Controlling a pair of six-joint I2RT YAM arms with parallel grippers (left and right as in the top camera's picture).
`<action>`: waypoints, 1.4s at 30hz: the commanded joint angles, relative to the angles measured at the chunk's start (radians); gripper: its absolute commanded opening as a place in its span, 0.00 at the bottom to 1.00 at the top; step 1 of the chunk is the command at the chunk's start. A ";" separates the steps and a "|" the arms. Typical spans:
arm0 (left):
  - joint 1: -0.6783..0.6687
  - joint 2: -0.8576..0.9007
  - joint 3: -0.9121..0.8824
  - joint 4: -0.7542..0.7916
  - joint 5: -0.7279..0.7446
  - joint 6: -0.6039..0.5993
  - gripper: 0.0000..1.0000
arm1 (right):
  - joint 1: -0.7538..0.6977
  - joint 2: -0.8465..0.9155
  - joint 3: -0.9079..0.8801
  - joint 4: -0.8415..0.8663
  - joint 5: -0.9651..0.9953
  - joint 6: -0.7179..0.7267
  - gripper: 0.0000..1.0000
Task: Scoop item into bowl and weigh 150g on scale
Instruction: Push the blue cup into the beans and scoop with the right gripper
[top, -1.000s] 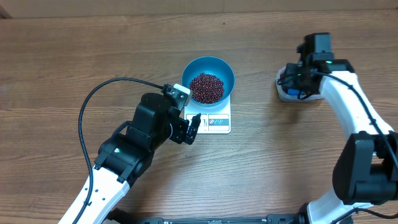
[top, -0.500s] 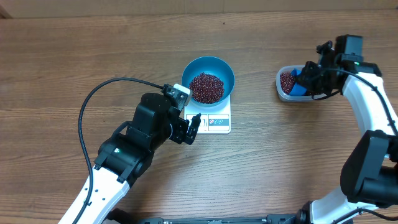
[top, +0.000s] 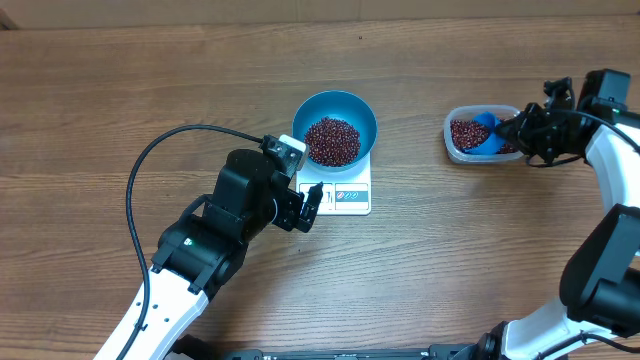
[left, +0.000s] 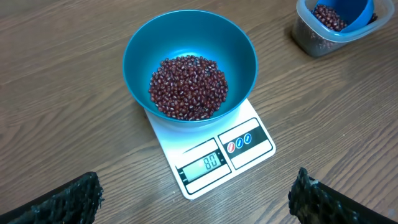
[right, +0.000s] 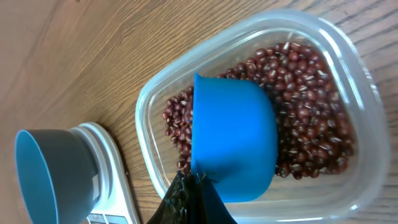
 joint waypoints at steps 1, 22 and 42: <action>0.000 0.003 -0.010 0.001 0.000 -0.009 0.99 | -0.025 0.006 -0.002 -0.002 -0.034 -0.006 0.04; 0.000 0.003 -0.010 0.001 0.000 -0.009 0.99 | -0.144 0.006 -0.002 0.007 -0.299 -0.036 0.04; 0.000 0.003 -0.010 0.001 0.000 -0.009 0.99 | -0.154 0.006 -0.002 0.007 -0.640 -0.103 0.04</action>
